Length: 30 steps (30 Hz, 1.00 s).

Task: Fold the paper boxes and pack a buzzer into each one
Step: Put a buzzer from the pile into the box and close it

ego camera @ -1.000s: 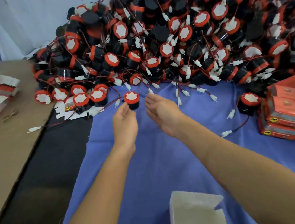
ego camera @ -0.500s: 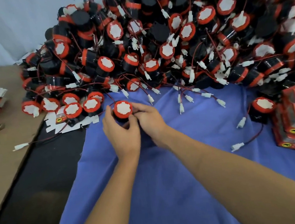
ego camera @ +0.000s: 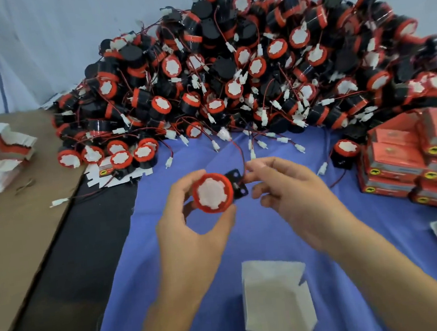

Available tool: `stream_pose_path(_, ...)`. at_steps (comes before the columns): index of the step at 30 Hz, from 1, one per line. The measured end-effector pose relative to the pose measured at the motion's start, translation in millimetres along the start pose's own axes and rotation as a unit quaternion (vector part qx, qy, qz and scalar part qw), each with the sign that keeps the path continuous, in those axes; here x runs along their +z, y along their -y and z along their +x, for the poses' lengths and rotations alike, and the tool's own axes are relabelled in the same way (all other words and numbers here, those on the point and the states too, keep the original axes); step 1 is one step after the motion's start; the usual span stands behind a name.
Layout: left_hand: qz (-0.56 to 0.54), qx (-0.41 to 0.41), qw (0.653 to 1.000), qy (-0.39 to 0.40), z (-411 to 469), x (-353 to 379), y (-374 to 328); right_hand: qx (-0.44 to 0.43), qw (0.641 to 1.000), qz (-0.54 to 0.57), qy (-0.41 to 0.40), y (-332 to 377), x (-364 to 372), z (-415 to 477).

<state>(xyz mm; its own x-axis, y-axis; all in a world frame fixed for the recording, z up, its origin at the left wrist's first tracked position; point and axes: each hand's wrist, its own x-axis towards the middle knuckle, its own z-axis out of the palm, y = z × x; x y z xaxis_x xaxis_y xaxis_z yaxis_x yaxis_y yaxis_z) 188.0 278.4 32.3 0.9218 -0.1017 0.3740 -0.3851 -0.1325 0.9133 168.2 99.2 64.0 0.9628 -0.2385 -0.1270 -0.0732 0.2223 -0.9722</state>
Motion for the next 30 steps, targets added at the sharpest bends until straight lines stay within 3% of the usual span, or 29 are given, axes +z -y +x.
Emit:
stream_pose_path(6, 0.072, 0.070, 0.987, 0.122, -46.8, -20.1, -57.3, 0.005, 1.000, 0.002, 0.014, 29.3, -25.5, -68.9)
stream_pose_path(9, 0.127, 0.095, 0.975, 0.155, -62.2, -26.2, -64.7, -0.009, 0.995, -0.092, 0.036, 35.4, -32.9, -96.2)
stream_pose_path(13, 0.186, 0.115, 0.954, 0.204, -78.9, -26.6, -62.0, -0.070, 0.954, -0.290, 0.032, 30.4, -33.6, -118.0)
stream_pose_path(17, 0.267, 0.119, 0.930, 0.223, -89.7, -21.4, -53.0, -0.093, 0.914, -0.395, -0.016, 15.0, -26.8, -122.3)
stream_pose_path(25, 0.357, 0.172, 0.879, 0.264, -103.7, -7.1, -43.7, -0.137, 0.832, -0.537, -0.002, -15.7, -16.8, -124.8)
stream_pose_path(30, 0.369, 0.184, 0.887, 0.209, -109.3, -1.7, -45.4, -0.167, 0.825, -0.540, -0.028, -16.3, -18.7, -125.9)
